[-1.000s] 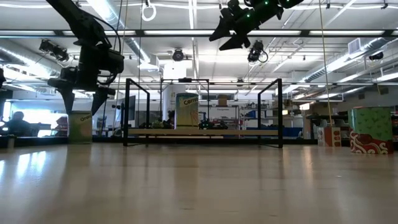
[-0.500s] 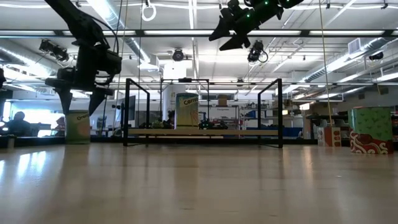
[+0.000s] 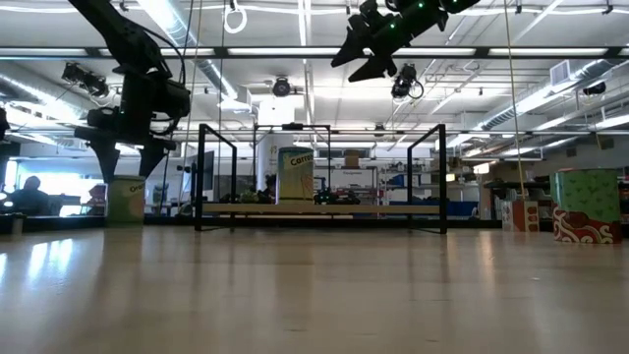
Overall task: Pick and place cans onto a shelf
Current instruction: Put the canned oranges on the shelf
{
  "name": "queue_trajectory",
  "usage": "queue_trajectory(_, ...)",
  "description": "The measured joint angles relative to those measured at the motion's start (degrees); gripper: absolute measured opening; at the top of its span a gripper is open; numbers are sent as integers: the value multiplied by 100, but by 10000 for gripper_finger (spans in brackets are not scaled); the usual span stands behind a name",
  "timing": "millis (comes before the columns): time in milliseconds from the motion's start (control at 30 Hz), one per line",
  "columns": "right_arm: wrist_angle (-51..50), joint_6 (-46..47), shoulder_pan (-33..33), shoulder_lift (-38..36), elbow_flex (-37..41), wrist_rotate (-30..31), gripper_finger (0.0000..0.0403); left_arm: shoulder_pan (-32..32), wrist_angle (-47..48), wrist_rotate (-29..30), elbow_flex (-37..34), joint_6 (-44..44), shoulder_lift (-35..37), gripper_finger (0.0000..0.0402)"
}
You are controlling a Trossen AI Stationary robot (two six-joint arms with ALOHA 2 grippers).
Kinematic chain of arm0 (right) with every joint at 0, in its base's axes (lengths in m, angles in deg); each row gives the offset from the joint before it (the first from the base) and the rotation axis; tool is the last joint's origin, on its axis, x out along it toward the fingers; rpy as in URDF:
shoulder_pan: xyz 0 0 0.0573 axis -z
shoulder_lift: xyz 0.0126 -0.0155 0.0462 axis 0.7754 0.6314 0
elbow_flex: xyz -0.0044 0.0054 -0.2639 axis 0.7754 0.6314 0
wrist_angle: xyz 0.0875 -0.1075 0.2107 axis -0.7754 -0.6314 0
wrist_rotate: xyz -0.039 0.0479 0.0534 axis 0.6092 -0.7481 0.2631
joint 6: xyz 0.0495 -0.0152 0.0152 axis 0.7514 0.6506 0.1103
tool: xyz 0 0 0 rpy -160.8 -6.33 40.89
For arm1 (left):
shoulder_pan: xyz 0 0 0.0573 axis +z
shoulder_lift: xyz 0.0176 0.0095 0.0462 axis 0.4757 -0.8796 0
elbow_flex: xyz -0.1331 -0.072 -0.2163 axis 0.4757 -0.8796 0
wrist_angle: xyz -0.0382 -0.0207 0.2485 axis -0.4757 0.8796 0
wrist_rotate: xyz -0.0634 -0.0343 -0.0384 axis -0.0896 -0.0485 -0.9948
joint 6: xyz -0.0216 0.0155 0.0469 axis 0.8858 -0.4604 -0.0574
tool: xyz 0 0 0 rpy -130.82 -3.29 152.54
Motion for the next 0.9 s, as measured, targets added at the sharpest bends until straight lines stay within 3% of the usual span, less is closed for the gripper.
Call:
queue_trajectory(200,-251,-40,1,0,0,0,400,-99,5,-384,0,-51,-234,353)
queue_trajectory(900,-950,-477,-112,0,0,-87,400,-188,452,-97,0,-401,-219,353)
